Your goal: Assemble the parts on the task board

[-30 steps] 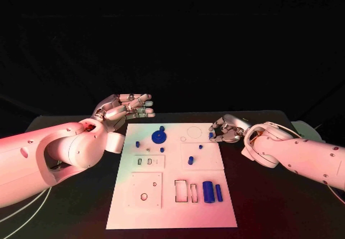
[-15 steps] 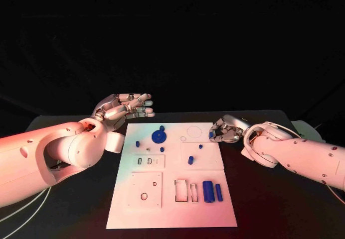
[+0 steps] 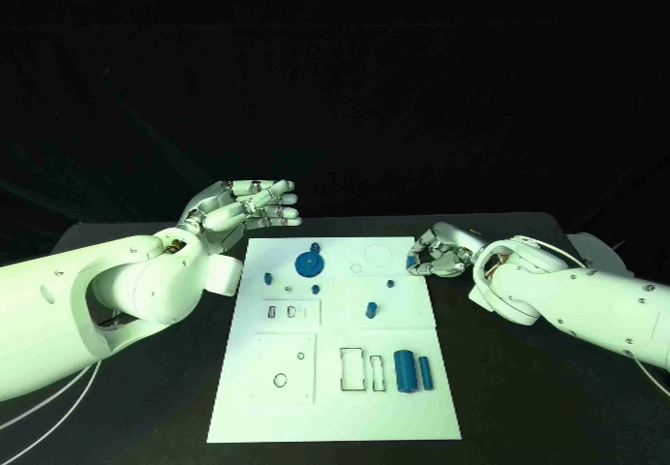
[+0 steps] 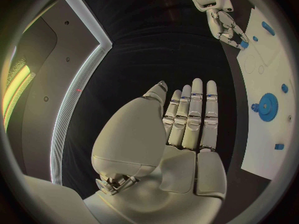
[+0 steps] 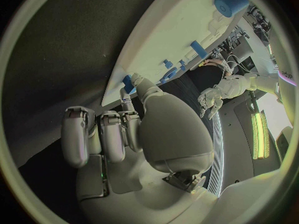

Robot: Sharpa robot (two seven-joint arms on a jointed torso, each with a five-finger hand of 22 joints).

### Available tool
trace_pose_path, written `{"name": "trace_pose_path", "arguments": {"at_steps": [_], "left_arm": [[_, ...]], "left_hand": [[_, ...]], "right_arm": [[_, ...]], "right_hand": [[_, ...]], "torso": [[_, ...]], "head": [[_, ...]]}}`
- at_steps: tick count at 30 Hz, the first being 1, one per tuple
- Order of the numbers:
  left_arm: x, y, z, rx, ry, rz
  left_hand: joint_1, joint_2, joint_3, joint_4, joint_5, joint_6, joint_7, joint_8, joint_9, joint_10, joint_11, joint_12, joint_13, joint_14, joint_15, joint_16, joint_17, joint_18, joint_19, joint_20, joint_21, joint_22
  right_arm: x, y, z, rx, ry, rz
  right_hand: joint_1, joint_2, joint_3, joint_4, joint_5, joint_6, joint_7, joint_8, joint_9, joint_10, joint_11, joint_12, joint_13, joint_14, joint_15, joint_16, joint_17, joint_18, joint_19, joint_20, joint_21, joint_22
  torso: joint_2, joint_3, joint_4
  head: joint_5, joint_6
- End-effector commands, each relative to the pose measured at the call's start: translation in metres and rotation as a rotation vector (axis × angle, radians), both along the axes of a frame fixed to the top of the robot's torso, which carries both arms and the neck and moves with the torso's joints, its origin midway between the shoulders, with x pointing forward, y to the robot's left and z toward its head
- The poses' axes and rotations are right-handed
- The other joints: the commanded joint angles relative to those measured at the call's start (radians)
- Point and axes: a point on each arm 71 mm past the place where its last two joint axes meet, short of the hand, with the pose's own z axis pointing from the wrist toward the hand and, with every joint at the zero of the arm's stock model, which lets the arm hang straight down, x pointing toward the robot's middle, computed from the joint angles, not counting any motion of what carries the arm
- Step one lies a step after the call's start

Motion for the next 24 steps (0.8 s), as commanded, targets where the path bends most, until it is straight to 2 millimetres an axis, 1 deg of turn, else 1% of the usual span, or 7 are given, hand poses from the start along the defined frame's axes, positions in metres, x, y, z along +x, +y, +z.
{"name": "trace_pose_path", "arguments": {"at_steps": [1,6,12,14,17,21,24], "left_arm": [[0.000,-0.002,0.001,-0.009,-0.008,-0.018],[0.000,-0.001,0.001,-0.009,-0.008,-0.018],[0.000,0.000,0.001,-0.009,-0.008,-0.016],[0.001,0.001,0.001,-0.008,-0.007,-0.015],[0.003,0.004,0.000,-0.007,-0.008,-0.010],[0.007,0.012,-0.001,-0.002,-0.010,0.012],[0.012,0.022,-0.002,0.006,-0.012,0.038]], "left_hand": [[-0.006,-0.003,0.005,0.001,0.000,-0.001,0.006,-0.005,-0.001,0.000,0.006,-0.002,-0.001,-0.004,0.001,-0.006,0.001,0.011,-0.006,0.000,0.004,-0.001],[-0.006,-0.003,0.005,0.001,0.000,-0.001,0.006,-0.005,-0.001,0.000,0.006,-0.002,-0.001,-0.004,0.001,-0.006,0.001,0.011,-0.006,0.000,0.004,-0.001],[-0.006,-0.003,0.005,0.001,0.000,-0.001,0.006,-0.005,-0.001,0.000,0.006,-0.002,-0.001,-0.004,0.001,-0.006,0.001,0.011,-0.006,0.000,0.004,-0.001],[-0.005,-0.003,0.007,0.000,0.000,0.000,0.005,-0.006,-0.001,0.000,0.006,-0.003,-0.001,-0.004,0.001,-0.007,0.002,0.011,-0.007,0.000,0.004,-0.002],[-0.004,-0.004,0.009,0.000,0.001,0.000,0.005,-0.007,0.000,0.001,0.005,-0.004,0.000,-0.004,0.001,-0.008,0.003,0.012,-0.007,0.000,0.004,-0.002],[-0.004,-0.004,0.009,0.000,0.001,0.000,0.005,-0.007,0.000,0.001,0.005,-0.004,0.000,-0.004,0.001,-0.008,0.003,0.012,-0.008,0.000,0.004,-0.002],[-0.004,-0.004,0.009,0.000,0.001,0.000,0.005,-0.007,0.000,0.001,0.005,-0.004,0.000,-0.004,0.001,-0.008,0.003,0.012,-0.008,0.000,0.004,-0.002]], "right_arm": [[0.000,0.001,0.000,-0.007,-0.013,-0.005],[0.000,0.001,0.002,-0.004,-0.036,-0.016],[-0.003,0.003,0.006,0.010,-0.071,-0.019],[-0.006,0.004,0.007,0.012,-0.085,-0.018],[-0.011,0.008,0.011,0.016,-0.110,-0.022],[-0.017,0.015,0.019,0.017,-0.141,-0.020],[-0.022,0.023,0.025,0.021,-0.158,-0.007]], "right_hand": [[-0.003,0.009,0.005,0.002,-0.007,0.005,0.001,0.003,0.001,0.034,-0.007,0.004,0.181,0.094,-0.007,0.005,0.226,-0.004,0.004,-0.002,0.006,0.134],[-0.015,0.011,0.006,0.008,-0.001,0.011,-0.003,0.006,0.002,0.038,-0.010,0.007,0.185,0.095,-0.009,0.007,0.230,-0.005,0.009,-0.005,0.010,0.139],[-0.039,0.017,0.018,0.019,0.069,0.024,-0.012,0.010,0.004,0.043,-0.019,0.011,0.190,0.096,-0.017,0.009,0.236,-0.008,0.016,-0.013,0.018,0.148],[-0.042,0.017,0.021,0.020,0.081,0.025,-0.013,0.010,0.004,0.044,-0.020,0.011,0.190,0.097,-0.018,0.010,0.238,-0.008,0.017,-0.014,0.019,0.150],[-0.043,0.019,0.026,0.020,0.089,0.027,-0.015,0.011,0.004,0.044,-0.021,0.012,0.192,0.097,-0.019,0.011,0.239,-0.009,0.020,-0.015,0.021,0.152],[-0.040,0.020,0.033,0.016,0.078,0.030,-0.016,0.012,0.005,0.045,-0.023,0.013,0.192,0.097,-0.020,0.011,0.241,-0.010,0.022,-0.016,0.024,0.155],[-0.041,0.020,0.034,0.016,0.075,0.031,-0.017,0.013,0.006,0.045,-0.023,0.013,0.192,0.097,-0.021,0.012,0.241,-0.010,0.023,-0.017,0.026,0.157]], "torso": [[-0.001,0.0005,0.0001],[-0.001,-0.0002,0.0004],[-0.001,0.0000,0.0003],[-0.003,-0.0005,0.0002],[-0.004,-0.0014,0.0002],[-0.008,-0.0033,0.0006],[-0.013,-0.0057,0.0029]], "head": [[0.000,-0.002],[-0.002,-0.003],[-0.001,-0.004],[0.001,-0.003],[0.002,-0.002],[0.004,-0.001],[0.010,-0.001]]}}
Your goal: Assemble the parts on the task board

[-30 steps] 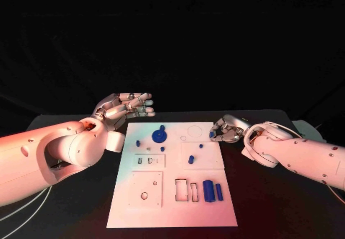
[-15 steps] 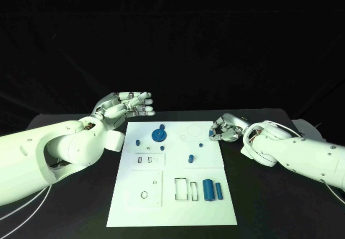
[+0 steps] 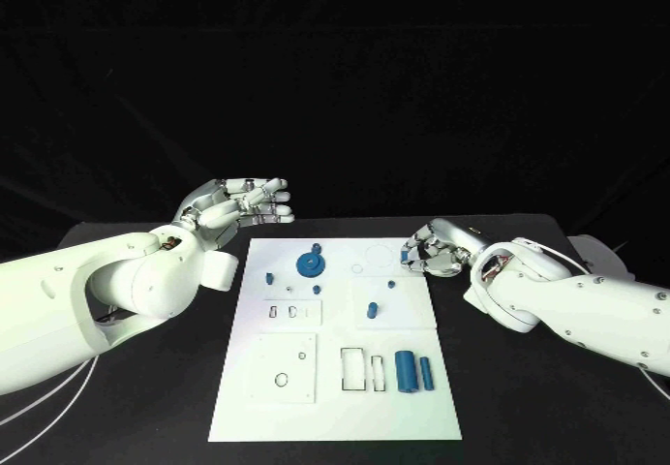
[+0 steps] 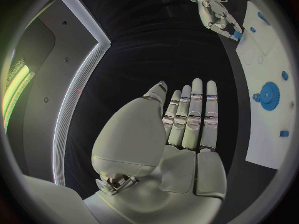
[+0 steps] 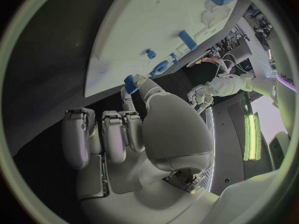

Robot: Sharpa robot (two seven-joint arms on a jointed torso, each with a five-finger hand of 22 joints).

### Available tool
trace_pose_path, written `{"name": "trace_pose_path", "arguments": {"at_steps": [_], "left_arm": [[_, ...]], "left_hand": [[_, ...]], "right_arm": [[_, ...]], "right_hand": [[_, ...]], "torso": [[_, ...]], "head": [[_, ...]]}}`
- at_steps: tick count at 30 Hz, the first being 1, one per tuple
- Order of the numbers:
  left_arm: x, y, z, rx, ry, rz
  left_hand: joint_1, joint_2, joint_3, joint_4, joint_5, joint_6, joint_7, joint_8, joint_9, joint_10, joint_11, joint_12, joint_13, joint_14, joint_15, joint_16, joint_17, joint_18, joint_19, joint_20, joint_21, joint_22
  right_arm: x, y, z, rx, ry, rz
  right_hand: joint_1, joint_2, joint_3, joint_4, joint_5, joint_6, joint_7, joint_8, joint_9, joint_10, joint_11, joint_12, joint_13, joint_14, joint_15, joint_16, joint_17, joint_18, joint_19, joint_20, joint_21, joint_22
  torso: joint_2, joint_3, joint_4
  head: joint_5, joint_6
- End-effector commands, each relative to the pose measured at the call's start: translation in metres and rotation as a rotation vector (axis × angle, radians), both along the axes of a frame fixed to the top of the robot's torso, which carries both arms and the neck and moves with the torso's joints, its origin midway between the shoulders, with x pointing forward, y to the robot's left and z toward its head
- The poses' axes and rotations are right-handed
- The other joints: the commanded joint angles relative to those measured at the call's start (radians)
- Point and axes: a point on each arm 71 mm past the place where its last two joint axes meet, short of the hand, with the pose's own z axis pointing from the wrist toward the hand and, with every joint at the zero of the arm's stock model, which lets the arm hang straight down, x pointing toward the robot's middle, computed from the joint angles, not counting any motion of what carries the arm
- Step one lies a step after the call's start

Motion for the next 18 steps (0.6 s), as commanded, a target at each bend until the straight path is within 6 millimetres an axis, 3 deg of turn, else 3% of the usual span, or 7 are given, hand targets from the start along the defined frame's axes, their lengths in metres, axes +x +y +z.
{"name": "trace_pose_path", "arguments": {"at_steps": [1,5,11,18], "left_arm": [[0.005,0.009,0.000,-0.004,-0.012,0.005],[0.012,0.024,-0.002,0.007,-0.012,0.042],[0.021,0.044,-0.004,0.019,-0.008,0.095],[0.026,0.048,-0.006,0.022,-0.003,0.106]], "left_hand": [[-0.004,-0.004,0.004,-0.001,0.001,0.001,0.005,-0.007,0.000,0.001,0.005,-0.004,0.000,-0.004,0.001,-0.004,0.001,0.012,-0.008,0.000,0.004,-0.001],[-0.004,-0.004,0.004,-0.001,0.001,0.001,0.004,-0.007,0.000,0.001,0.005,-0.005,0.000,-0.004,0.001,-0.004,0.001,0.012,-0.008,0.000,0.004,-0.001],[-0.003,-0.004,0.005,-0.002,0.001,0.001,0.004,-0.007,0.000,0.001,0.005,-0.005,0.000,-0.004,0.001,-0.004,0.001,0.012,-0.008,0.000,0.004,-0.001],[-0.001,-0.004,0.006,-0.003,0.001,0.001,0.004,-0.008,0.000,0.001,0.004,-0.005,0.000,-0.004,0.000,-0.004,0.002,0.012,-0.008,0.000,0.005,-0.001]], "right_arm": [[-0.004,0.007,0.010,-0.013,-0.066,-0.022],[-0.011,0.020,0.015,-0.007,-0.074,0.006],[-0.022,0.052,0.019,-0.002,-0.079,0.075],[-0.031,0.089,0.016,-0.012,-0.080,0.149]], "right_hand": [[-0.007,0.003,0.005,0.000,-0.007,0.006,0.001,0.005,0.002,0.047,-0.007,0.003,0.192,0.097,-0.006,0.004,0.241,-0.010,0.015,-0.008,0.003,0.157],[-0.008,0.003,0.006,0.000,-0.009,0.007,0.001,0.006,0.002,0.047,-0.007,0.003,0.192,0.097,-0.006,0.004,0.242,-0.010,0.015,-0.008,0.004,0.158],[-0.012,0.001,0.006,0.001,-0.014,0.006,0.001,0.005,0.002,0.047,-0.007,0.002,0.192,0.097,-0.006,0.004,0.243,-0.011,0.016,-0.009,0.004,0.159],[-0.018,0.001,0.008,0.004,-0.019,0.004,0.002,0.004,0.001,0.047,-0.006,0.002,0.192,0.097,-0.006,0.004,0.243,-0.011,0.016,-0.009,0.004,0.159]], "torso": [[-0.008,-0.0039,0.0034],[-0.014,-0.0062,0.0086],[-0.022,-0.0111,0.0162],[-0.028,-0.0187,0.0237]], "head": [[0.006,-0.001],[0.012,-0.005],[0.032,-0.012],[0.045,-0.019]]}}
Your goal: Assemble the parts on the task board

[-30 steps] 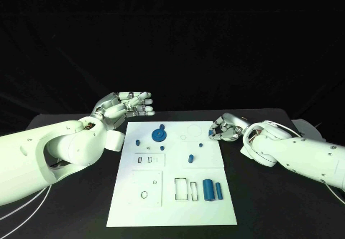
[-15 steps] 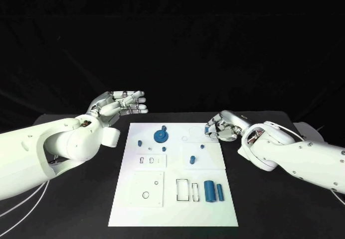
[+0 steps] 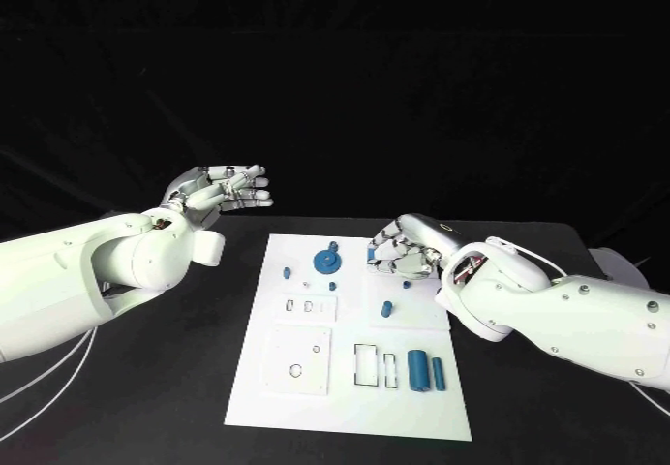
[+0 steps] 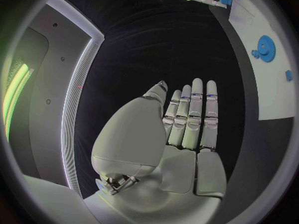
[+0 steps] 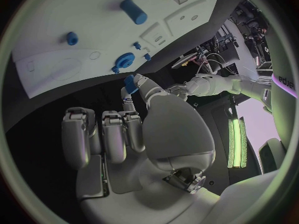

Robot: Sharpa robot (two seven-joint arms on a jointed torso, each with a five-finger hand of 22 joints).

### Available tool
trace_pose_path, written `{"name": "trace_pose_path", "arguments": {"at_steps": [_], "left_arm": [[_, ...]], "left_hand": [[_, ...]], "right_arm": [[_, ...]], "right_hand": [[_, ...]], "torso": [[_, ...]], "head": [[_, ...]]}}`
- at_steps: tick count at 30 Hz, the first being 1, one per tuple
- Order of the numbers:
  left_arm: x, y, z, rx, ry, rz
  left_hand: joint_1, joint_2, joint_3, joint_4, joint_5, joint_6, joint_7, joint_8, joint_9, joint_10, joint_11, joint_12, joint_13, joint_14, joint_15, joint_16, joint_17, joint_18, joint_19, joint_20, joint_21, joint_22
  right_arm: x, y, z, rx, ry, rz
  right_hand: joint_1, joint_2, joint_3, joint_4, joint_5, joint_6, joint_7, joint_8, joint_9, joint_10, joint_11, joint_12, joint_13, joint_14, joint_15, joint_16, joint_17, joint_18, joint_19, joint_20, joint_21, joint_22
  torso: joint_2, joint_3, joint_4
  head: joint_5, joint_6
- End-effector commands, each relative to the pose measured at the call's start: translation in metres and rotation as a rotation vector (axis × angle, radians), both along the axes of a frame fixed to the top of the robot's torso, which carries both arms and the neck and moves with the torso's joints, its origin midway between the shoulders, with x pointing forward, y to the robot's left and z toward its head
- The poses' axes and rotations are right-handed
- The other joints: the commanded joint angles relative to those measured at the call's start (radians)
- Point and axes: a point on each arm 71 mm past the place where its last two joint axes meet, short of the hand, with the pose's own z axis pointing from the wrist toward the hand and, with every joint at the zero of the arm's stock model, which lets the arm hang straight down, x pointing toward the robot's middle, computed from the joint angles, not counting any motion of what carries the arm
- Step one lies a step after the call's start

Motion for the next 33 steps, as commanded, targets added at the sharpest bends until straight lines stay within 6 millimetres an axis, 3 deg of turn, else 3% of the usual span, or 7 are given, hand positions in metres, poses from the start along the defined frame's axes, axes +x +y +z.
{"name": "trace_pose_path", "arguments": {"at_steps": [1,4,7,15,20,27,33], "left_arm": [[0.001,-0.004,0.000,-0.015,-0.002,-0.029],[0.003,-0.006,0.000,-0.017,-0.001,-0.034],[0.003,-0.009,-0.001,-0.019,0.000,-0.041],[0.005,-0.016,-0.002,-0.022,0.005,-0.057],[0.005,-0.020,-0.002,-0.023,0.012,-0.067],[0.005,-0.023,-0.003,-0.024,0.015,-0.075],[0.005,-0.025,-0.003,-0.026,0.017,-0.082]], "left_hand": [[-0.001,-0.004,0.007,-0.003,0.001,0.001,0.004,-0.004,0.000,0.001,0.004,-0.005,0.000,-0.004,0.001,-0.004,0.001,0.012,-0.008,0.000,0.005,-0.001],[-0.001,-0.004,0.007,-0.003,0.001,0.001,0.004,-0.004,0.000,0.001,0.004,-0.005,0.000,-0.005,0.001,-0.005,0.001,0.012,-0.008,0.001,0.005,-0.001],[-0.001,-0.004,0.007,-0.003,0.001,0.001,0.004,-0.004,0.000,0.001,0.004,-0.005,0.000,-0.005,0.001,-0.005,0.001,0.012,-0.008,0.001,0.005,-0.001],[0.000,-0.004,0.007,-0.003,0.001,0.001,0.004,-0.004,0.000,0.001,0.004,-0.006,0.000,-0.005,0.001,-0.005,0.001,0.012,-0.008,0.001,0.005,-0.001],[0.000,-0.004,0.008,-0.004,0.001,0.001,0.004,-0.005,0.000,0.001,0.005,-0.006,0.000,-0.006,0.001,-0.006,0.001,0.012,-0.008,0.001,0.005,-0.001],[0.000,-0.004,0.009,-0.004,0.001,0.001,0.004,-0.005,0.000,0.001,0.005,-0.007,0.000,-0.006,0.001,-0.006,0.001,0.012,-0.008,0.001,0.005,-0.001],[0.000,-0.004,0.009,-0.004,0.001,0.001,0.004,-0.005,0.000,0.001,0.005,-0.007,0.000,-0.006,0.001,-0.006,0.001,0.012,-0.008,0.001,0.005,-0.001]], "right_arm": [[-0.004,0.015,-0.003,-0.038,-0.027,0.020],[-0.008,0.031,-0.009,-0.047,-0.031,0.056],[-0.012,0.044,-0.017,-0.059,-0.032,0.083],[-0.022,0.074,-0.040,-0.105,-0.019,0.140],[-0.026,0.083,-0.049,-0.117,-0.010,0.152],[-0.028,0.087,-0.055,-0.132,-0.013,0.152],[-0.030,0.092,-0.057,-0.149,-0.014,0.160]], "right_hand": [[-0.010,0.003,0.005,0.002,-0.006,0.004,0.002,0.004,0.001,0.047,-0.006,0.002,0.191,0.098,-0.006,0.004,0.243,-0.011,0.016,-0.009,0.003,0.160],[-0.012,0.003,0.005,0.003,-0.007,0.004,0.002,0.004,0.000,0.047,-0.006,0.002,0.191,0.098,-0.006,0.005,0.243,-0.011,0.016,-0.009,0.004,0.160],[-0.012,0.003,0.006,0.003,-0.007,0.004,0.002,0.004,0.000,0.048,-0.006,0.003,0.192,0.098,-0.006,0.005,0.244,-0.011,0.017,-0.009,0.004,0.161],[-0.023,0.000,0.004,0.009,-0.012,0.001,0.003,0.002,0.000,0.047,-0.005,0.002,0.192,0.099,-0.005,0.007,0.248,-0.012,0.018,-0.009,0.006,0.162],[-0.030,0.000,0.004,0.013,-0.017,-0.001,0.004,0.001,0.000,0.047,-0.004,0.002,0.192,0.099,-0.005,0.007,0.248,-0.012,0.018,-0.008,0.006,0.163],[-0.031,0.000,0.004,0.013,-0.017,-0.001,0.004,0.001,0.000,0.047,-0.004,0.002,0.191,0.099,-0.005,0.007,0.248,-0.011,0.018,-0.008,0.005,0.162],[-0.033,0.000,0.004,0.014,-0.018,-0.001,0.004,0.000,0.000,0.047,-0.004,0.002,0.192,0.099,-0.005,0.007,0.248,-0.012,0.018,-0.008,0.005,0.162]], "torso": [[-0.006,-0.0074,0.0069],[-0.010,-0.0109,0.0087],[-0.012,-0.0122,0.0105],[-0.012,-0.0131,0.0147],[-0.011,-0.0125,0.0121],[-0.010,-0.0110,0.0104],[-0.010,-0.0108,0.0127]], "head": [[0.011,-0.005],[0.020,-0.008],[0.028,-0.009],[0.056,-0.018],[0.071,-0.019],[0.080,-0.023],[0.083,-0.028]]}}
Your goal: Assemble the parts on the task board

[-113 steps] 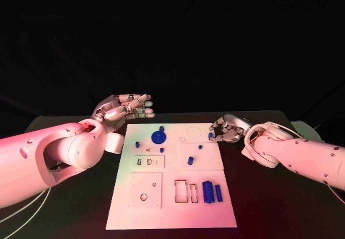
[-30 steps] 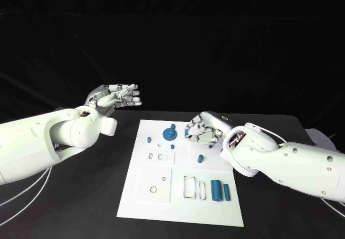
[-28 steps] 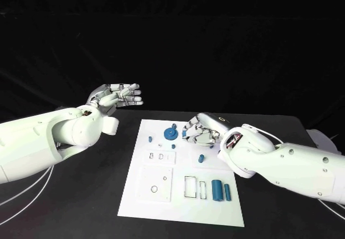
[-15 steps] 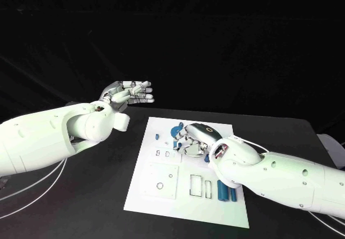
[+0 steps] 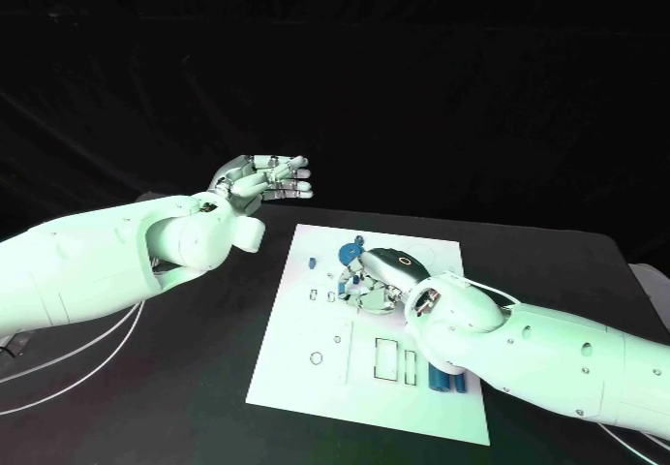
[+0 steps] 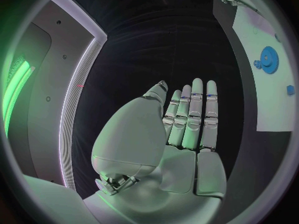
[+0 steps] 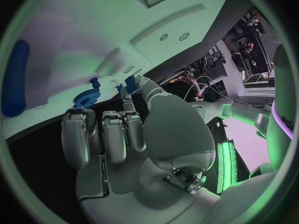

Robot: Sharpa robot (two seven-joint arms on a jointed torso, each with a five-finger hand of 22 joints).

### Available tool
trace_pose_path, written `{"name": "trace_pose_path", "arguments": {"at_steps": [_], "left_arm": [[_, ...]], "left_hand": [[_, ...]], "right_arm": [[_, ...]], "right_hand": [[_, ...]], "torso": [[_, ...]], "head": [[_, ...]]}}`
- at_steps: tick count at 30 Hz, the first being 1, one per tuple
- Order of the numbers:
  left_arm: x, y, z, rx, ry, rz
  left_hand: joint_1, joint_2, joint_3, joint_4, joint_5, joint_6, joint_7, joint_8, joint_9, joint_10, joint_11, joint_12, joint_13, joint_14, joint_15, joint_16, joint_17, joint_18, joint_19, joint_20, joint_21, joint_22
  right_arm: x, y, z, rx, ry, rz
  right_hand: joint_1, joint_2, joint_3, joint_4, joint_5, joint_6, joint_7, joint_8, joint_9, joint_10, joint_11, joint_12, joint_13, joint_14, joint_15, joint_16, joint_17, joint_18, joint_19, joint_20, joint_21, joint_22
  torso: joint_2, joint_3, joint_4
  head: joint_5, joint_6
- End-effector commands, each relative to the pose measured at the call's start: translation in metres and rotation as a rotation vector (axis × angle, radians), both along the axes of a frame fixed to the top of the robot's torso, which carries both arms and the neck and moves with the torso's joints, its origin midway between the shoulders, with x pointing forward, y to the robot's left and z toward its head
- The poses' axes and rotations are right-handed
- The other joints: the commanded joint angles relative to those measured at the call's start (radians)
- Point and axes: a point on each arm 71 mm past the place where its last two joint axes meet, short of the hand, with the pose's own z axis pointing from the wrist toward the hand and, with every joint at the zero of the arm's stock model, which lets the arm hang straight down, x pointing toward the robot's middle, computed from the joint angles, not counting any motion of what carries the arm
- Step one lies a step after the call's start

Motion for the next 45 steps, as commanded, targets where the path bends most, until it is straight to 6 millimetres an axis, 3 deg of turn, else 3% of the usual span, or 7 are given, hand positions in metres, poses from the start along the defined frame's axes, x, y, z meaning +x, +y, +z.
{"name": "trace_pose_path", "arguments": {"at_steps": [1,7,37,45], "left_arm": [[-0.001,-0.004,0.001,-0.012,-0.001,-0.029],[-0.001,-0.005,0.001,-0.012,-0.001,-0.032],[-0.002,-0.007,0.001,-0.014,0.002,-0.040],[-0.003,-0.007,0.001,-0.014,0.002,-0.040]], "left_hand": [[0.000,-0.004,0.006,-0.001,0.001,0.001,0.004,-0.005,0.000,0.001,0.005,-0.007,0.000,-0.006,0.001,-0.006,0.001,0.012,-0.008,0.001,0.005,-0.001],[0.000,-0.004,0.006,-0.001,0.001,0.001,0.004,-0.005,0.000,0.001,0.005,-0.007,0.000,-0.006,0.001,-0.006,0.001,0.012,-0.008,0.001,0.005,-0.001],[0.001,-0.005,0.007,-0.001,0.001,0.001,0.005,-0.006,0.000,0.001,0.005,-0.008,0.000,-0.007,0.001,-0.008,0.001,0.012,-0.009,0.001,0.005,-0.001],[0.001,-0.005,0.007,-0.001,0.001,0.001,0.005,-0.006,0.000,0.001,0.005,-0.008,0.000,-0.007,0.001,-0.008,0.001,0.012,-0.009,0.001,0.005,-0.001]], "right_arm": [[-0.001,0.003,-0.001,-0.040,-0.018,0.006],[-0.001,0.005,-0.004,-0.059,-0.023,-0.002],[0.002,0.008,-0.014,-0.119,-0.033,-0.022],[0.002,0.009,-0.014,-0.123,-0.034,-0.014]], "right_hand": [[-0.009,0.000,0.000,0.004,-0.004,0.000,0.003,0.002,0.001,0.047,-0.004,0.002,0.192,0.099,-0.005,0.003,0.248,-0.012,0.018,-0.008,0.005,0.162],[-0.012,0.000,0.000,0.005,-0.005,0.000,0.003,0.002,0.001,0.047,-0.004,0.002,0.192,0.099,-0.005,0.003,0.248,-0.011,0.018,-0.008,0.004,0.161],[-0.014,-0.001,-0.001,0.007,-0.006,0.000,0.003,0.002,0.001,0.046,-0.004,0.001,0.191,0.098,-0.004,0.002,0.246,-0.010,0.015,-0.008,0.001,0.159],[-0.023,-0.015,-0.006,0.007,-0.009,-0.005,0.005,-0.002,0.000,0.043,-0.002,-0.002,0.187,0.098,-0.003,0.000,0.243,-0.010,0.013,-0.007,-0.002,0.156]], "torso": [[0.001,0.0008,0.0008],[0.001,0.0010,-0.0014],[0.001,0.0008,-0.0009],[0.002,0.0011,-0.0006]], "head": [[0.002,-0.004],[0.003,-0.007],[0.006,-0.018],[0.008,-0.020]]}}
